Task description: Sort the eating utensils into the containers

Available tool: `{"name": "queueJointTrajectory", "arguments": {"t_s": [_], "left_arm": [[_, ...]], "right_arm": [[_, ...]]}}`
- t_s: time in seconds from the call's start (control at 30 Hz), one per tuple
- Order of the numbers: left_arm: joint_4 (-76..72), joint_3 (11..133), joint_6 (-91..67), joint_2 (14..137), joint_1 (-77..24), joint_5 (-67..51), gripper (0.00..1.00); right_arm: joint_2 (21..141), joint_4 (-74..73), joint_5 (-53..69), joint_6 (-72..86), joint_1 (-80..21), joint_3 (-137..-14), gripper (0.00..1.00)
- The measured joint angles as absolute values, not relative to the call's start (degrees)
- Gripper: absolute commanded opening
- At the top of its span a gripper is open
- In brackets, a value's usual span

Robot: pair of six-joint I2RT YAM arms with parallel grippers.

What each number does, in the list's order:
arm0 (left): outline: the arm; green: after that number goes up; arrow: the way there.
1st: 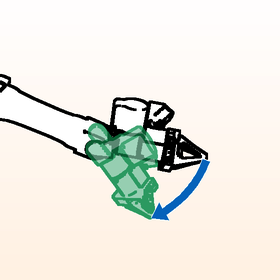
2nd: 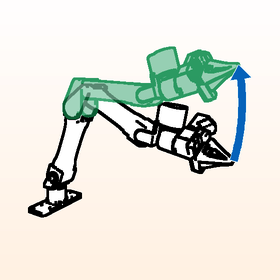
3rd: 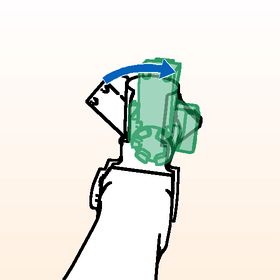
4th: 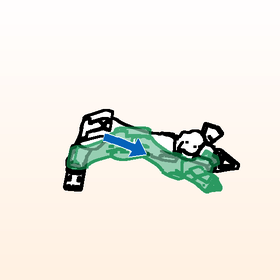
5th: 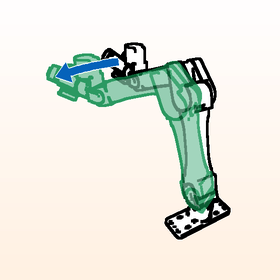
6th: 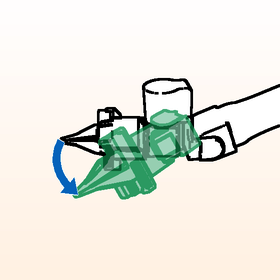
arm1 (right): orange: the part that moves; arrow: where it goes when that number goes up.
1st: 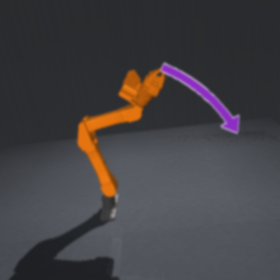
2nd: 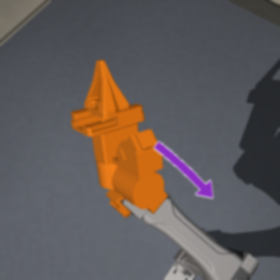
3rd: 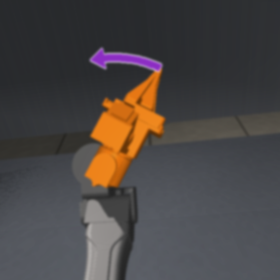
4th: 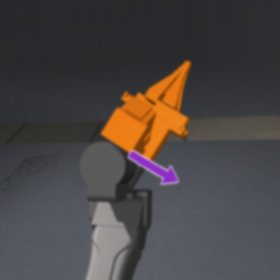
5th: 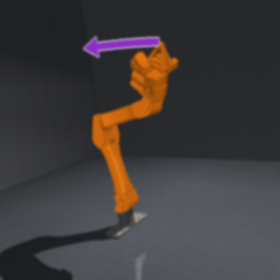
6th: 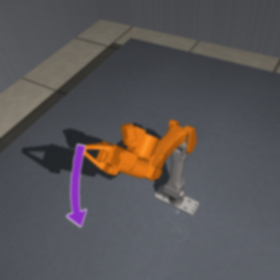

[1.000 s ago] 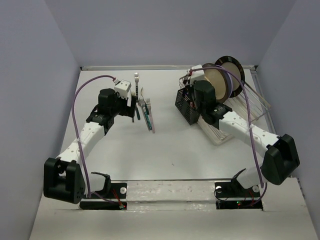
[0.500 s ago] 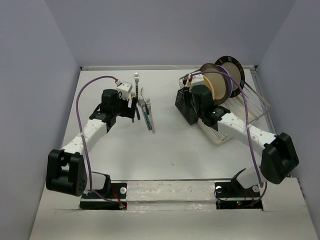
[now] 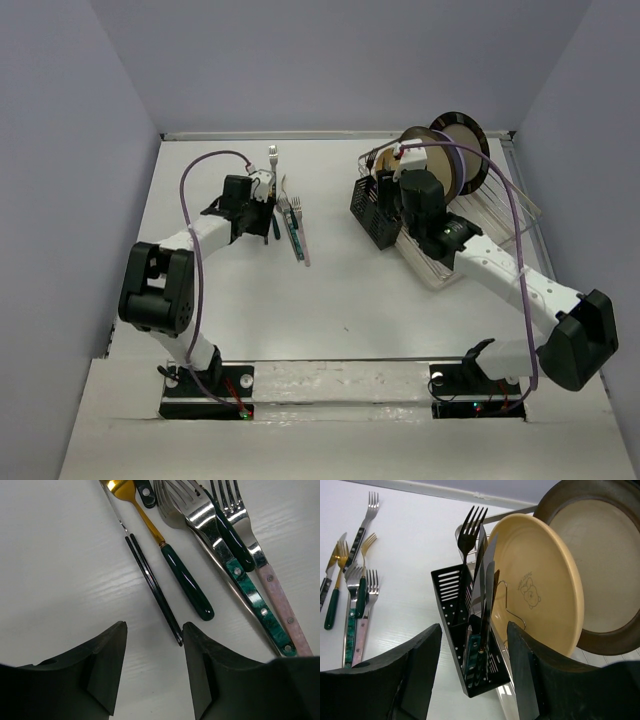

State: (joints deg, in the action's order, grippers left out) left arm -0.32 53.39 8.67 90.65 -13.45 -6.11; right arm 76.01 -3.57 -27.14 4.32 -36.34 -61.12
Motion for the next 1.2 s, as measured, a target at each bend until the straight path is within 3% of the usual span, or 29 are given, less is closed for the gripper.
{"name": "queueJointTrajectory", "arguments": {"t_s": [0.33, 0.47, 0.6, 0.77, 0.8, 0.9, 1.2], "left_arm": [[0.34, 63.48, 7.40, 104.55, -13.43, -0.99, 0.56], [1.06, 67.61, 6.24, 108.51, -13.43, 0.25, 0.44], [0.97, 70.06, 5.41, 111.44, -13.43, 0.86, 0.41], [1.30, 70.70, 3.70, 112.05, -13.02, 0.30, 0.19], [1.34, 70.70, 3.49, 112.05, -12.91, 0.21, 0.10], [1.30, 70.70, 2.22, 112.03, -11.60, -1.04, 0.00], [2.07, 65.41, 0.95, 107.00, -7.81, -6.09, 0.00]], "right_arm": [[75.02, -3.99, -26.11, 3.90, -36.34, -59.88, 0.60], [75.00, -4.08, -26.06, 3.55, -36.34, -59.24, 0.60], [74.78, -4.34, -26.02, 3.20, -36.34, -59.02, 0.60], [73.43, -4.34, -25.96, 2.79, -36.34, -58.30, 0.60], [73.21, -4.34, -25.93, 2.76, -36.34, -58.22, 0.60], [73.14, -4.32, -25.89, 2.74, -36.34, -58.22, 0.60], [73.10, -4.34, -24.75, 2.74, -36.34, -58.02, 0.59]]}}
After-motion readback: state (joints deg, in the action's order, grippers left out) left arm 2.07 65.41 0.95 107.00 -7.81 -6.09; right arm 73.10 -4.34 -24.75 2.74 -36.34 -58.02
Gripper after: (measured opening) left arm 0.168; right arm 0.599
